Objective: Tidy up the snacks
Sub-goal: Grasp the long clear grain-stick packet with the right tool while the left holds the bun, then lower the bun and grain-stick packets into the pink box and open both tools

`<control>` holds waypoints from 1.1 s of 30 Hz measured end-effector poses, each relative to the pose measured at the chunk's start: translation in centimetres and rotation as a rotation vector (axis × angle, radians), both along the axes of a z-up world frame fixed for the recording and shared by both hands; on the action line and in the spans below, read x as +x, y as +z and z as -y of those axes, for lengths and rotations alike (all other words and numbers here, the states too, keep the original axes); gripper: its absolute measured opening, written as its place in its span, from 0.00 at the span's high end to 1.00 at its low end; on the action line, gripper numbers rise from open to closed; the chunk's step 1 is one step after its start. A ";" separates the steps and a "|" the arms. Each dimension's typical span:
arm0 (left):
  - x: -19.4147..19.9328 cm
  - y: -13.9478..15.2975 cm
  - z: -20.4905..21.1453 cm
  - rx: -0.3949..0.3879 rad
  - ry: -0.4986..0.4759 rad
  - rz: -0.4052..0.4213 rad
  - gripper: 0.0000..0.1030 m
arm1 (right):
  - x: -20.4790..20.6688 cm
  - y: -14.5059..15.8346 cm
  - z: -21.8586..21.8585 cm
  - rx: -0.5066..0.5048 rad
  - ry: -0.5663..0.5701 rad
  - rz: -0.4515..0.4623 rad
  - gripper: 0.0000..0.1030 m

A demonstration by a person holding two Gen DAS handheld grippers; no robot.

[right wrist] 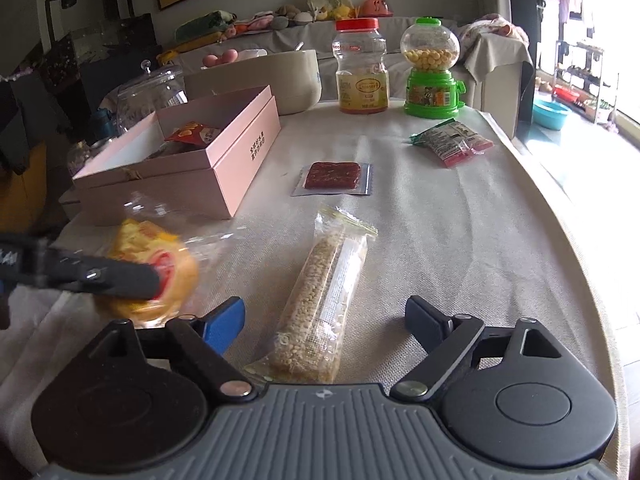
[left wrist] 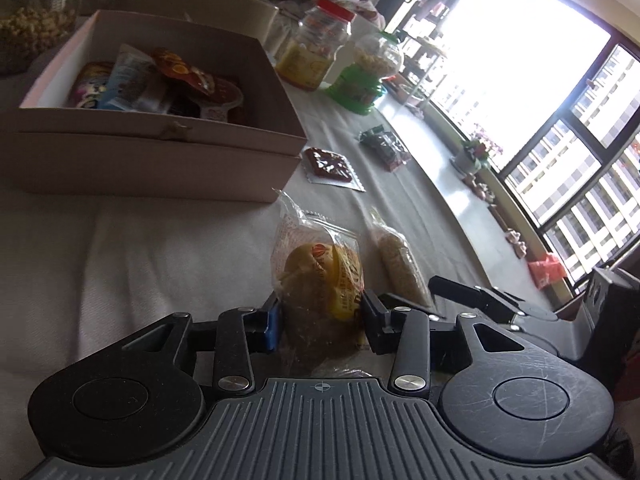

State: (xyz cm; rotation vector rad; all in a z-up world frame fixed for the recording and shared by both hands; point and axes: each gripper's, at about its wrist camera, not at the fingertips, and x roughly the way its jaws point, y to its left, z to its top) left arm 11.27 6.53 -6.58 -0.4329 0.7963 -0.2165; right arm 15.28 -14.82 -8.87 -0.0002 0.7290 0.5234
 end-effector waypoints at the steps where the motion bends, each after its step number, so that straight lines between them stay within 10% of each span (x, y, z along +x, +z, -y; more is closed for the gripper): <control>1: -1.2 0.3 -0.6 0.021 0.012 0.011 0.56 | 0.2 0.0 0.3 0.027 0.014 -0.019 0.04; 11: -7.0 0.7 -4.4 0.086 0.084 0.014 0.56 | 0.9 0.3 -2.0 -0.066 0.073 -0.027 0.07; 18: -8.4 1.0 -4.5 0.066 0.071 0.020 0.57 | -0.2 1.8 -4.6 -0.211 0.102 0.022 0.72; 26: -9.9 3.8 -6.2 -0.005 0.062 0.094 0.57 | -4.6 9.0 -5.2 -0.056 0.321 0.042 0.72; 33: -7.8 12.6 -8.8 0.091 0.128 0.313 0.57 | -2.6 19.1 -8.1 0.022 0.381 0.211 0.72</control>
